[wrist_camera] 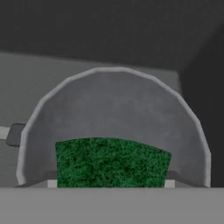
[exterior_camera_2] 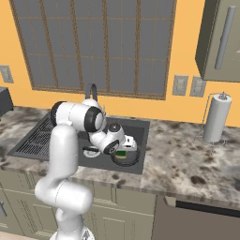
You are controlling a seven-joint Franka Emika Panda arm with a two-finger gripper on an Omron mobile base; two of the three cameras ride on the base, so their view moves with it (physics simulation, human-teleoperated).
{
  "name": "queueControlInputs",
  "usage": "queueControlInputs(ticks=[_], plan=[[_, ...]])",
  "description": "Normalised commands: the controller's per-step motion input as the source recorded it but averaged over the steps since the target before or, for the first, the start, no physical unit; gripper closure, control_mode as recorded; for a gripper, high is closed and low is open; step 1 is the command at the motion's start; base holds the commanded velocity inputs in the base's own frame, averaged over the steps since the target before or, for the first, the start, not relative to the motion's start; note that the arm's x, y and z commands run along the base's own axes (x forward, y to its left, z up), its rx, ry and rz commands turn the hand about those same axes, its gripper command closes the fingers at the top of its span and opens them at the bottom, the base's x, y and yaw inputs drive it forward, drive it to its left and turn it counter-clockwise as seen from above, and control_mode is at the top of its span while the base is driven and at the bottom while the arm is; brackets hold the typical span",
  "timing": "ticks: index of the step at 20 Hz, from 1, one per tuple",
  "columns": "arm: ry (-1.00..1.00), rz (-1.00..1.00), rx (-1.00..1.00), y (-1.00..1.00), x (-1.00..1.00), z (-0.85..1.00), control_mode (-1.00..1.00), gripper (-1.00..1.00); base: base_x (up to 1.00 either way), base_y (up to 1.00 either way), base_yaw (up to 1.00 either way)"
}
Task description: Pick the pan and sponge and place them into the sink. Then turn on the water.
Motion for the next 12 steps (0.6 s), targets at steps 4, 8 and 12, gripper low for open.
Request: queueControlInputs(ticks=[4, 8, 12], plan=[[-0.08, 0.00, 0.00, -0.11, 0.02, -0.08, -1.00, 1.00, 0.00, 0.00, 0.00], [-0.08, 0.02, 0.00, -0.12, 0.00, -0.03, -1.00, -1.00, 0.00, 0.00, 0.00], [-0.07, 0.03, 0.03, -0.13, 0.00, -0.02, -1.00, -1.00, 0.00, 0.00, 0.00]])
